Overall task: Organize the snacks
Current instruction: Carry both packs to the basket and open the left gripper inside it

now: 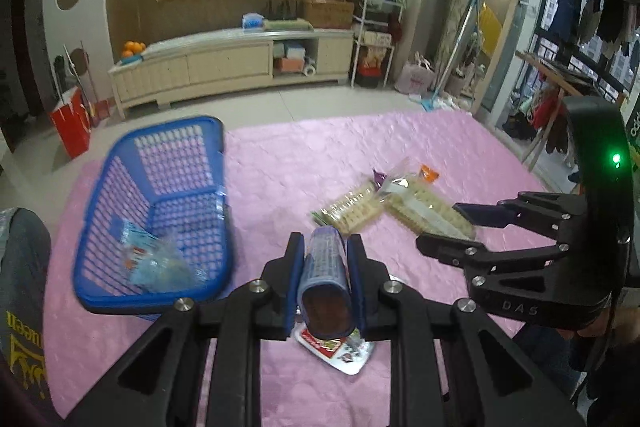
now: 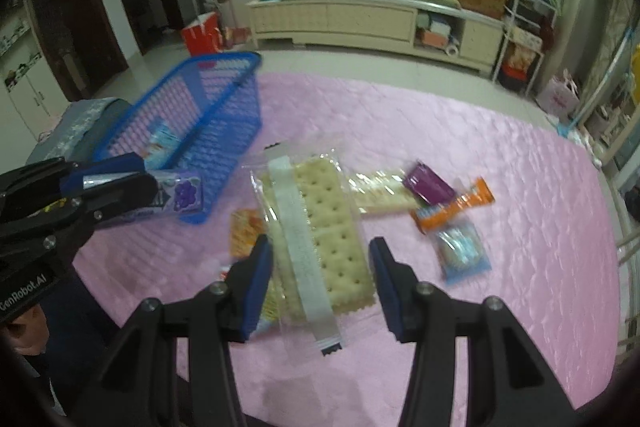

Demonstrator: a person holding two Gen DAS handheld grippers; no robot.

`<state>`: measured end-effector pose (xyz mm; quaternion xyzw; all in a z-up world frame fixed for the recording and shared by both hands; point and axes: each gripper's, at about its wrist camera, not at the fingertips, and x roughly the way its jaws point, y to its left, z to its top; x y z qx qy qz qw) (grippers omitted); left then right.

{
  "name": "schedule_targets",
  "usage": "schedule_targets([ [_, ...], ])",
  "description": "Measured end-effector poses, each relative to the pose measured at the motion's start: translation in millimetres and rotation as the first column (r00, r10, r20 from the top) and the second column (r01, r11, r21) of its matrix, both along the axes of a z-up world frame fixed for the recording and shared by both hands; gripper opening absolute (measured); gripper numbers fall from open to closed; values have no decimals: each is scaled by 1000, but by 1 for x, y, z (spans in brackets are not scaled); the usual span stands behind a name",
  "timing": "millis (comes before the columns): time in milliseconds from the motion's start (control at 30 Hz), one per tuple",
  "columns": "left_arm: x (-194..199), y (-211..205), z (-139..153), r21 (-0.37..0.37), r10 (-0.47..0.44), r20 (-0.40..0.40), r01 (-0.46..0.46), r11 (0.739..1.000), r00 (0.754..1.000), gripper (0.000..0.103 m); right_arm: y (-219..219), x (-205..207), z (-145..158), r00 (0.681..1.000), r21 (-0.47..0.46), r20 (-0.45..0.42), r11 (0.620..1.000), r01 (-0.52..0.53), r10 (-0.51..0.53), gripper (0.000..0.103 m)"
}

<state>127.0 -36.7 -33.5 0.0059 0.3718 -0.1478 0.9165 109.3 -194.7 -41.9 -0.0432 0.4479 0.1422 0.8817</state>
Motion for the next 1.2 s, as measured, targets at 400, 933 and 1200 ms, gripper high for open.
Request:
schedule_targets([
  [400, 5, 70, 28, 13, 87, 55, -88, 996, 995, 20, 73, 22, 24, 993, 41, 34, 993, -115, 113, 54],
  [933, 64, 113, -19, -47, 111, -85, -116, 992, 990, 20, 122, 76, -7, 990, 46, -46, 990, -134, 136, 54],
  [1200, 85, 113, -53, -33, 94, -176, -101, 994, 980, 20, 119, 86, -18, 992, 48, -59, 993, -111, 114, 54],
])
